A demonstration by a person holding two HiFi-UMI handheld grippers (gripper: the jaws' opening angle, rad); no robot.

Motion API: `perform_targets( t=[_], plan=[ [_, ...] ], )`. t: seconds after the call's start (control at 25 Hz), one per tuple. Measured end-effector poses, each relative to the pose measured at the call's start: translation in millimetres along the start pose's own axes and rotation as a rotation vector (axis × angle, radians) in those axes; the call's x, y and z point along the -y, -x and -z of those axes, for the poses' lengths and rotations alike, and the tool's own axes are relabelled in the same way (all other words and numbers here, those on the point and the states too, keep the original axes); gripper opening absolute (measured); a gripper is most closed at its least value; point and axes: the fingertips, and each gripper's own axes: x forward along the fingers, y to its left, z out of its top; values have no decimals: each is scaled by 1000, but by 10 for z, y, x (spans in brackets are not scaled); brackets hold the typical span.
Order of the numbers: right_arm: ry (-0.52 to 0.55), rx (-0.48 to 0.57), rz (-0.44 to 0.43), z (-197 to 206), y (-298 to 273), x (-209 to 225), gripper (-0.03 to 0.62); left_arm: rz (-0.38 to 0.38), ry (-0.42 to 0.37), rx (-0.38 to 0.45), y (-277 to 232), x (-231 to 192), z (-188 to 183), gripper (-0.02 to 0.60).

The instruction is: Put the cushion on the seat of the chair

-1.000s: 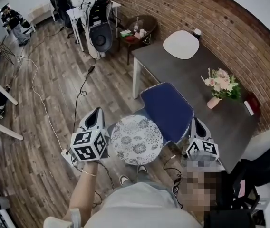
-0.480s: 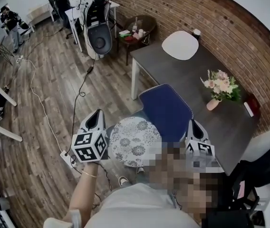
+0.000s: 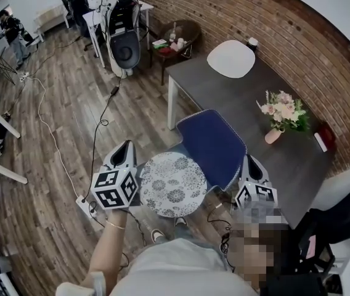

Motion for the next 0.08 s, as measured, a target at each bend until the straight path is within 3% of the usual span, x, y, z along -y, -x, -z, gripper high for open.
perform_targets(
  t=[0.08],
  plan=[
    [-1,0,0,-8,-3,38,2,2,1,-1,-19,39,5,9]
  ],
)
